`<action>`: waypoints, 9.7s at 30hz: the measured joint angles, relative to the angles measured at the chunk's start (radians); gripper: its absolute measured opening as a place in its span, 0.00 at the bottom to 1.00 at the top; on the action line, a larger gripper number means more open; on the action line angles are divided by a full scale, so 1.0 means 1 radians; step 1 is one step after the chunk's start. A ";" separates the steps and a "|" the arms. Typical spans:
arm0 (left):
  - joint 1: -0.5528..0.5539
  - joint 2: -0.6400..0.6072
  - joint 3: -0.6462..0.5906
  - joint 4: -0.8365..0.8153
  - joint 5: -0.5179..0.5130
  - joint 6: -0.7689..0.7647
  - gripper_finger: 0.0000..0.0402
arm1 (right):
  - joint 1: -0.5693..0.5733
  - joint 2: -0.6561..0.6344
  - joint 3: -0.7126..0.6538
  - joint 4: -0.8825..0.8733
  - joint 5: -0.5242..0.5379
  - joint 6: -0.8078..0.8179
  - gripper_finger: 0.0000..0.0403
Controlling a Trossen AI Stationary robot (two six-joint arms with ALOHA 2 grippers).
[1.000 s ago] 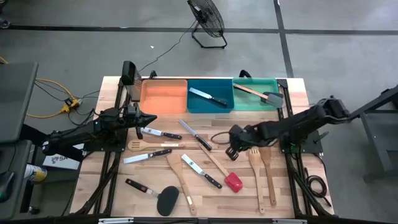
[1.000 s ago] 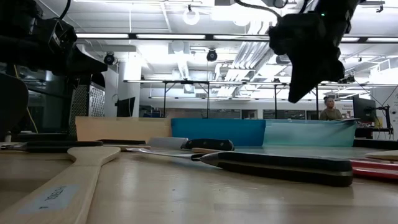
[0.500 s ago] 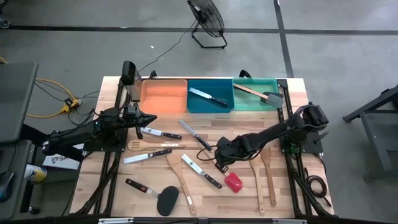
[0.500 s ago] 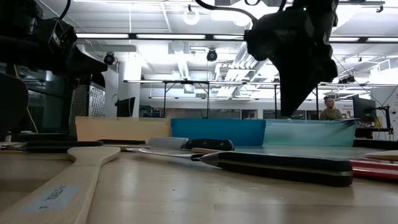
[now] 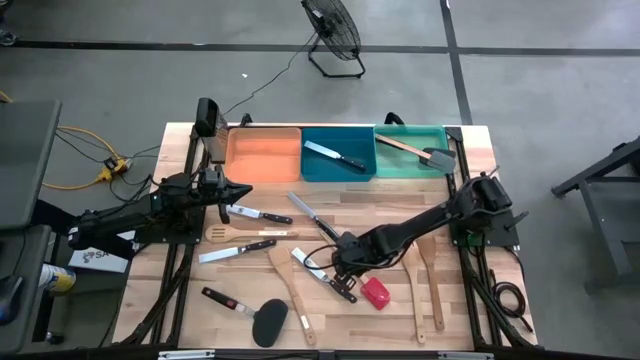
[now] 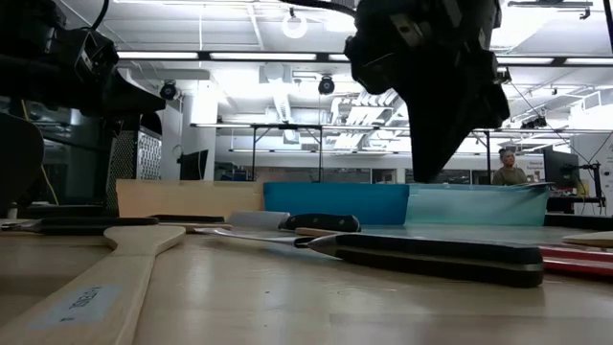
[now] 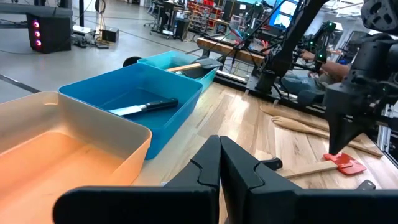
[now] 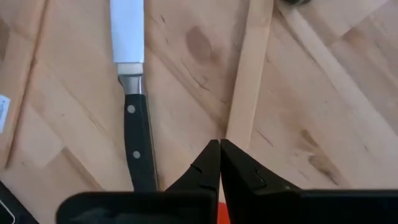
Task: Pick & Place Kitchen Items
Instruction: Put the red spatula into the green bin, then put the wooden serving spoon into the orange bin
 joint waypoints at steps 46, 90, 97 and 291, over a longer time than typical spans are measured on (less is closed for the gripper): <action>0.000 0.000 0.000 0.000 0.000 0.000 0.00 | 0.049 0.143 0.004 -0.065 -0.075 0.121 0.35; 0.000 0.000 0.000 0.000 0.000 0.000 0.00 | 0.037 0.149 0.247 -0.496 0.004 -0.152 0.15; 0.000 0.000 0.000 0.000 0.000 0.000 0.00 | -0.018 0.146 0.306 -0.823 0.078 -0.170 0.14; 0.000 0.000 0.000 0.000 0.000 0.000 0.00 | -0.044 -0.544 -0.246 -0.556 -0.038 0.463 0.55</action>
